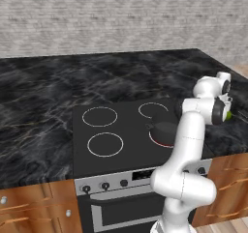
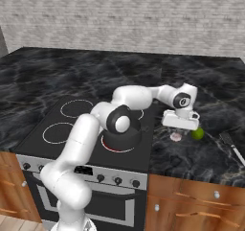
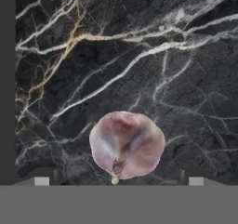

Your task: Put the garlic and lime in the pot. Retrieve the spatula and lightly stir the vegetables in the pot.

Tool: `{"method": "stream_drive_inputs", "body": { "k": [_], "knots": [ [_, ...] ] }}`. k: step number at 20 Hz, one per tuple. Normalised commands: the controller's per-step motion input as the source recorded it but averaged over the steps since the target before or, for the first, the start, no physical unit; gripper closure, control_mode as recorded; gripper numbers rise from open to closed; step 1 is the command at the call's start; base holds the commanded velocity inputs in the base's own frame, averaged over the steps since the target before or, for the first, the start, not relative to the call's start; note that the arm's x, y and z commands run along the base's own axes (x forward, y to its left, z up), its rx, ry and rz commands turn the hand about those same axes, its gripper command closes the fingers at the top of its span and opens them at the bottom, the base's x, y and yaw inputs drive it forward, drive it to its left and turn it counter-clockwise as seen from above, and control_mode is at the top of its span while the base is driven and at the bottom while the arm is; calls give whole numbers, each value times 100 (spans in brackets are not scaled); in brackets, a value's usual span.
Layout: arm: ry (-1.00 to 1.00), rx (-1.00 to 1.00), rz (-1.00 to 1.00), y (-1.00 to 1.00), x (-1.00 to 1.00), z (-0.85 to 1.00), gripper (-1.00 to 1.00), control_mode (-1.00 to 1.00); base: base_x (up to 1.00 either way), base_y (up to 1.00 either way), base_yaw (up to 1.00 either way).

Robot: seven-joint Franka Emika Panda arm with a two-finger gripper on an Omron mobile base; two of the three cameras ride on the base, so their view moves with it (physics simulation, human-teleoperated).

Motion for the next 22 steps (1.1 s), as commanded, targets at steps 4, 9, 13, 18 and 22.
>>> {"method": "stream_drive_inputs", "body": {
  "k": [4, 9, 13, 18, 22],
  "knots": [
    [0, 0, 10, 18, 0, -1, -100, -100, 0, 0, 0],
    [-13, 0, 1, 1, 0, -13, -100, -100, 0, 0, 0],
    [-12, 0, 0, 0, 0, -8, -100, -100, 0, 0, 0],
    [-1, 0, 0, 1, 0, -8, -100, -100, 0, 0, 0],
    [0, 0, 0, 1, 0, -19, -100, -100, 0, 0, 0]
  ]
}}
